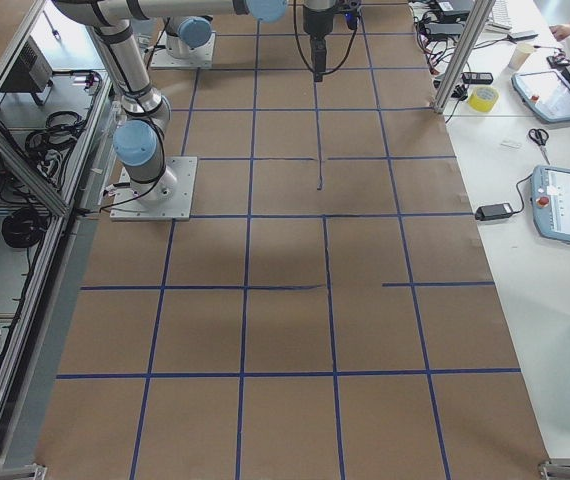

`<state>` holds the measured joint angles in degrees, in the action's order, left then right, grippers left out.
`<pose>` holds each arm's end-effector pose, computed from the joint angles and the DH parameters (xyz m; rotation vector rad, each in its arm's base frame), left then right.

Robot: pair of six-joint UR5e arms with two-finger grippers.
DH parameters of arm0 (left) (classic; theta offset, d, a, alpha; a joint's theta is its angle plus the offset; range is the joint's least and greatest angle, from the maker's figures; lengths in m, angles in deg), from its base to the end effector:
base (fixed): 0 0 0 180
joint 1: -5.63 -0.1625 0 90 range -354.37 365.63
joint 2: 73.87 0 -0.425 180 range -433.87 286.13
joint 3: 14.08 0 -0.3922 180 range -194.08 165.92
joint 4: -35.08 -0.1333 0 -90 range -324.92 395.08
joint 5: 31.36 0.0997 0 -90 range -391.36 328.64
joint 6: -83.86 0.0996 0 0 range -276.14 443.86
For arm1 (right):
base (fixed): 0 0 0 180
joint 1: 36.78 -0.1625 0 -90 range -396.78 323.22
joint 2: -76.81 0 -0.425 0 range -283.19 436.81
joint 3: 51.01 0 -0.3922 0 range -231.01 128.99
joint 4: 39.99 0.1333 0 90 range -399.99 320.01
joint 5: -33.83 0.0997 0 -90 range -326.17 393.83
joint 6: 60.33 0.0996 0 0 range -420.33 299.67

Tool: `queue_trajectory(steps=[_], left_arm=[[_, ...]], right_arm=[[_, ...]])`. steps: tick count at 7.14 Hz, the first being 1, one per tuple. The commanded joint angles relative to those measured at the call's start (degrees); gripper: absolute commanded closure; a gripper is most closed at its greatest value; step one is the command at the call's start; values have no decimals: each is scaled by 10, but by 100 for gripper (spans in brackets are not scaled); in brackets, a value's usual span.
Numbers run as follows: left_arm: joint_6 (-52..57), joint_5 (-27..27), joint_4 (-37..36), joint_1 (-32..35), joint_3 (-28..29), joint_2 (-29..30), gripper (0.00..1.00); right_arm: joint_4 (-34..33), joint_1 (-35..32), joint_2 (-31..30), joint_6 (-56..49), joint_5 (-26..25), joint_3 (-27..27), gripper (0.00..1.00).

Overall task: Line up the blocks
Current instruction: 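Place the orange cube between the pink and purple cubes with the left gripper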

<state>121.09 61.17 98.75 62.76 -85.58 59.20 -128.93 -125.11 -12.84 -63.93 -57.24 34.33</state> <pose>0.2986 -0.6996 0.2135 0.1164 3.0856 0.0003 0.1168 -0.5025 0.5232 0.0517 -3.1187 0.0871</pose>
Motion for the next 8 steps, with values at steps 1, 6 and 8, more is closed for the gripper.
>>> queue_trajectory(steps=[1, 6, 8], left_arm=[[0, -7, -2, 0, -4, 6, 100], [0, -6, -3, 0, -7, 12, 100], [1, -3, -4, 0, -7, 12, 100]], right_arm=[[0, 0, 0, 0, -1, 0, 0], [0, 0, 0, 1, -1, 0, 0], [0, 0, 0, 0, -1, 0, 0]])
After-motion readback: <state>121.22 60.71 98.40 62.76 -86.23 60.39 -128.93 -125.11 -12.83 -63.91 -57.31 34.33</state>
